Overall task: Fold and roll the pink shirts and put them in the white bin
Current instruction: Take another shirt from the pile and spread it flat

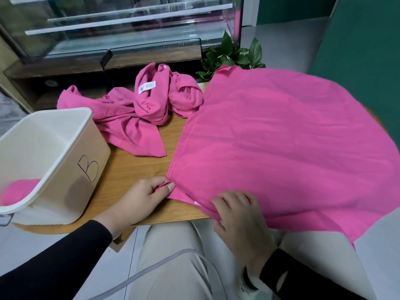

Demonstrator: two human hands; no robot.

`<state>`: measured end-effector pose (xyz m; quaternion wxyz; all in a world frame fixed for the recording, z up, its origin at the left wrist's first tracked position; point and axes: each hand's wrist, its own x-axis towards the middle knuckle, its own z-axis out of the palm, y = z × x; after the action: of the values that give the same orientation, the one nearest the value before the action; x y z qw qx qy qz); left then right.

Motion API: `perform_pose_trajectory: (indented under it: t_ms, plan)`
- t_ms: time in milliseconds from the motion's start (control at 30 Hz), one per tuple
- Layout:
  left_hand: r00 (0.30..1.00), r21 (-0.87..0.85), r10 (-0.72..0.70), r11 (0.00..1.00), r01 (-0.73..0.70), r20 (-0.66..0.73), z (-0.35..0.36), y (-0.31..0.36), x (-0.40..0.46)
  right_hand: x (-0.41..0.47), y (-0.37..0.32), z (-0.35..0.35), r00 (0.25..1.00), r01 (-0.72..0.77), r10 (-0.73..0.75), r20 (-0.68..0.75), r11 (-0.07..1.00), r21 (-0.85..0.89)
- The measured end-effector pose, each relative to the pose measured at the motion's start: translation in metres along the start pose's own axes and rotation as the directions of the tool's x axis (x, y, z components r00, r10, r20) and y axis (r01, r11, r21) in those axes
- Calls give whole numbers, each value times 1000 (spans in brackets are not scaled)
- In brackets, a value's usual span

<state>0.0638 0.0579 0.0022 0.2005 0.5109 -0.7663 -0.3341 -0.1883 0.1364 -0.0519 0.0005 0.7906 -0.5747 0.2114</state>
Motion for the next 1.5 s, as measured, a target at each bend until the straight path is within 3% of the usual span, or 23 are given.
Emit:
perform_pose_trajectory:
  t_ms: [100, 167, 267, 333, 400, 600, 833, 967, 1100, 1333, 1500]
  plan:
    - [997, 66, 51, 997, -47, -65, -4, 1, 0, 1, 2, -3, 996, 86, -86, -3, 995, 57]
    - [979, 165, 187, 971, -172, -80, -6, 7, -5, 5, 5, -8, 996, 94, -94, -7, 990, 101]
    - [908, 447, 407, 797, -405, 96, 2, 24, -13, 16, 8, -16, 998, 60, -59, -6, 990, 128]
    - [894, 582, 424, 695, -422, 142, 13, 31, -11, 21, 8, -20, 999, 31, -36, 36, 992, 123]
    - [888, 621, 447, 667, -412, 108, 18, 36, -2, 23, 9, -25, 998, -9, 2, 58, 993, 119]
    - [930, 557, 367, 774, -302, -6, -22, 28, 17, 29, 19, -47, 989, -114, 117, 91, 993, -34]
    - [922, 484, 360, 837, -254, -140, -48, 34, 30, 5, 101, -104, 950, -312, 312, -28, 931, -191]
    - [935, 449, 299, 873, -188, -191, -49, 45, 35, -6, 132, -127, 920, -391, 382, -81, 908, -154]
    - [921, 379, 283, 910, -169, -268, -53, 61, 39, -8, 150, -148, 881, -438, 412, -233, 896, -75]
    - [865, 240, 245, 959, -149, -439, -90, 91, 51, 43, 154, -216, 882, -411, 345, -320, 897, -166]
    - [792, 181, 186, 979, -97, -582, -124, 96, 62, 99, 145, -268, 947, -293, 270, -172, 948, -125]
